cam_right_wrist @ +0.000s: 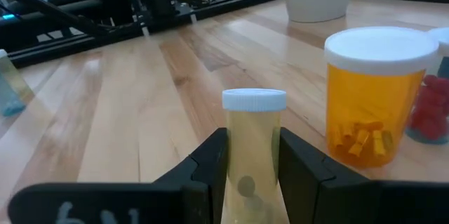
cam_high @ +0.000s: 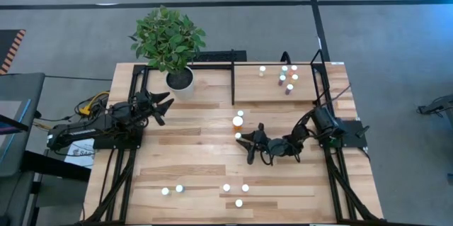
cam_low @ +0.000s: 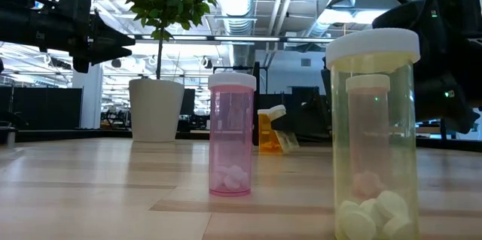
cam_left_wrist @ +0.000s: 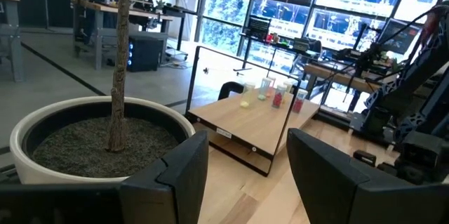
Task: Pick and place medicine bottles onto shelf by color
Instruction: Put the right yellow pill bottle on the shelf
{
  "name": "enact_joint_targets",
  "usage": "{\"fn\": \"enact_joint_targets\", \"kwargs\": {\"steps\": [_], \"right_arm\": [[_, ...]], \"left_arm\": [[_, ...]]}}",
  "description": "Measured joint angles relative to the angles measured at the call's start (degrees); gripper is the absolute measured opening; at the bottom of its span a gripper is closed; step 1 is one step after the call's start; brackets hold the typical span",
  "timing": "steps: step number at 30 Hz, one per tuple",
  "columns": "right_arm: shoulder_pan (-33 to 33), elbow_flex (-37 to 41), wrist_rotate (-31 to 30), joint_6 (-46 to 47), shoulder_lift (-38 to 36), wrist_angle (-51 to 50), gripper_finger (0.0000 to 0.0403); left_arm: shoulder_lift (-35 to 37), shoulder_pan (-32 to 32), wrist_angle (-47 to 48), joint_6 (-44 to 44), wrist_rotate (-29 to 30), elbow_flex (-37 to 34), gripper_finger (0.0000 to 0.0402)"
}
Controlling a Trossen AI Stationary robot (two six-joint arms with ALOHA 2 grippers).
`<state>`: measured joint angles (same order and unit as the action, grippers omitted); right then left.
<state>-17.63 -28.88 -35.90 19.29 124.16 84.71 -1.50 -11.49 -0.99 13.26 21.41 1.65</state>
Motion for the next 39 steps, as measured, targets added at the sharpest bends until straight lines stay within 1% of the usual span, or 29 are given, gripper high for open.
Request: {"fn": "enact_joint_targets", "kwargs": {"steps": [8, 15, 32, 39], "right_arm": [[0.0, 0.0, -0.1, -1.1, 0.0, 0.1, 0.0122], [0.0, 0.0, -0.4, -1.4, 0.0, 0.2, 0.0133], [0.0, 0.0, -1.7, -3.2, 0.0, 1.3, 0.0136], [0.0, 0.0, -2.1, -3.3, 0.0, 1.2, 0.0147]], "left_arm": [[0.0, 0.0, 0.0, 0.0, 0.0, 0.0, 0.0181], [0.0, 0.0, 0.0, 0.0, 0.0, 0.0, 0.0181], [0.0, 0.0, 0.0, 0.0, 0.0, 0.0, 0.0181], [0.0, 0.0, 0.0, 0.0, 0.0, 0.0, 0.0181]]}}
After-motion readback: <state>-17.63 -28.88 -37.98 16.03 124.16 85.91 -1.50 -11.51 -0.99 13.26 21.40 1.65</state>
